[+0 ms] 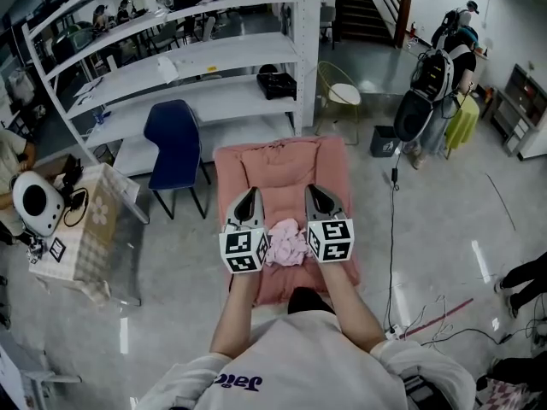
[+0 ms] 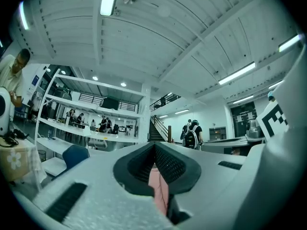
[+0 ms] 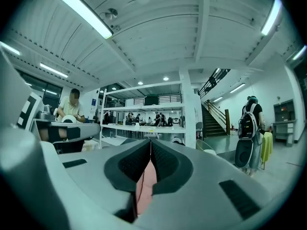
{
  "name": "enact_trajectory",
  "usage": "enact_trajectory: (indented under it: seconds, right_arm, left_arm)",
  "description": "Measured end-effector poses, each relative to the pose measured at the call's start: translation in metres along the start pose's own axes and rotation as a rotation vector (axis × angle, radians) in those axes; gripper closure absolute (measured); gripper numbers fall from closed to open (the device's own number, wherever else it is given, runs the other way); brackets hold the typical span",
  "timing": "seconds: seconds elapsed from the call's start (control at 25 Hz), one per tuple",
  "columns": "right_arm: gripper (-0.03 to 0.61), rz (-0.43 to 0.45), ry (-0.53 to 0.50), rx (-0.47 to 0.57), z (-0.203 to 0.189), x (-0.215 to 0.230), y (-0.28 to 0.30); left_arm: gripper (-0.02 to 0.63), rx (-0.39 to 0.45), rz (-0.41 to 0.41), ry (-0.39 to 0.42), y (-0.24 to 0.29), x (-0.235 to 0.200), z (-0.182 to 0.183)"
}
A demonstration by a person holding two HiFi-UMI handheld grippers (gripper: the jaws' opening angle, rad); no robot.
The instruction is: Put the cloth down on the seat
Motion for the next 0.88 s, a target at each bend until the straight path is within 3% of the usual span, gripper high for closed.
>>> enact_trajectory:
  seconds: [0.52,0.88]
  right_arm:
    - [0.560,0.054,-0.022,-0.026,-0.006,-0.020,-0.004]
    - [0.560,0.051,-0.006,-0.086,-0.029,-0.029,-0.018]
  left_arm:
    - [0.598,-0.061,-0.037,0.043,-0.008,0.013,-0.011]
    - [0.598,-0.135,0.027,0.020,-0.020,-0.006,-0.035]
Point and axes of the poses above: the fingertips, and each gripper's own axes: y forward along the fingers, x to its right, z out of its top, the point moved 8 cm from there along -y, backward along the fingers, and after that the axes turned 13 degrees about z, right-handed, at the moved point
